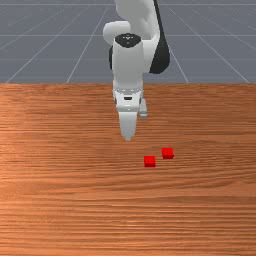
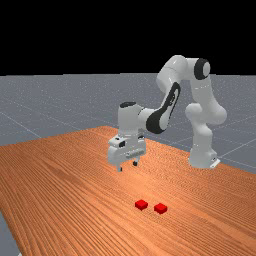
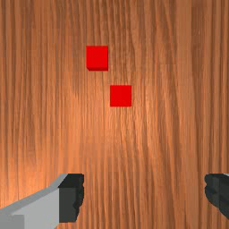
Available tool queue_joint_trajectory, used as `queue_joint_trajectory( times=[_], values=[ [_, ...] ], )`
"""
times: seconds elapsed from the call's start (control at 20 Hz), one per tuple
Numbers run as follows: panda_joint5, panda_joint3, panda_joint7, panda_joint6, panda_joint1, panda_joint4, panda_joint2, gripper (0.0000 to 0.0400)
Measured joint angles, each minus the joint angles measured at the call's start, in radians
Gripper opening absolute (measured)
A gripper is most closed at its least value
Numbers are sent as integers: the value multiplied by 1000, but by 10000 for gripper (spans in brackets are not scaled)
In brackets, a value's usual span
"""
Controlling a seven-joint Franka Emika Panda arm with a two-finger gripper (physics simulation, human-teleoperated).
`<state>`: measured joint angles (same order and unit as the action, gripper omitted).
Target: Stack all the cube
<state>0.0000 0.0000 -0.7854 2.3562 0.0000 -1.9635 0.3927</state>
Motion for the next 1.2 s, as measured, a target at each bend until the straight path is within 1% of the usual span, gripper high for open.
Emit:
queue_joint_trajectory(
  times=[0.05,0.1,0.15,0.2,0.25,0.3,0.35,0.4,0.45,0.5,0.6,0.65,0.7,1.05,1.1,1.15,1.2],
  values=[
    [0,0,0,0,0,0,0,243],
    [0,0,0,0,0,0,0,148],
    [0,0,0,0,0,0,0,90],
    [0,0,0,0,0,0,0,54],
    [0,0,0,0,0,0,0,33],
    [27,-30,200,-142,24,291,169,178],
    [2,-2,14,-139,2,313,186,265],
    [157,72,-100,-214,-76,334,183,318],
    [161,75,-143,-241,-93,363,183,350],
    [156,63,-168,-240,-111,369,182,370],
    [175,56,-242,-272,-173,410,204,389],
    [45,-14,-169,-526,-135,688,342,395],
    [62,-15,-185,-286,-153,442,220,396],
    [59,-18,-171,-279,-150,443,246,400],
    [68,-19,-145,-230,-144,404,227,400],
    [69,-20,-121,-226,-135,397,224,400],
    [55,-15,-134,-314,-128,462,254,400]
  ],
)
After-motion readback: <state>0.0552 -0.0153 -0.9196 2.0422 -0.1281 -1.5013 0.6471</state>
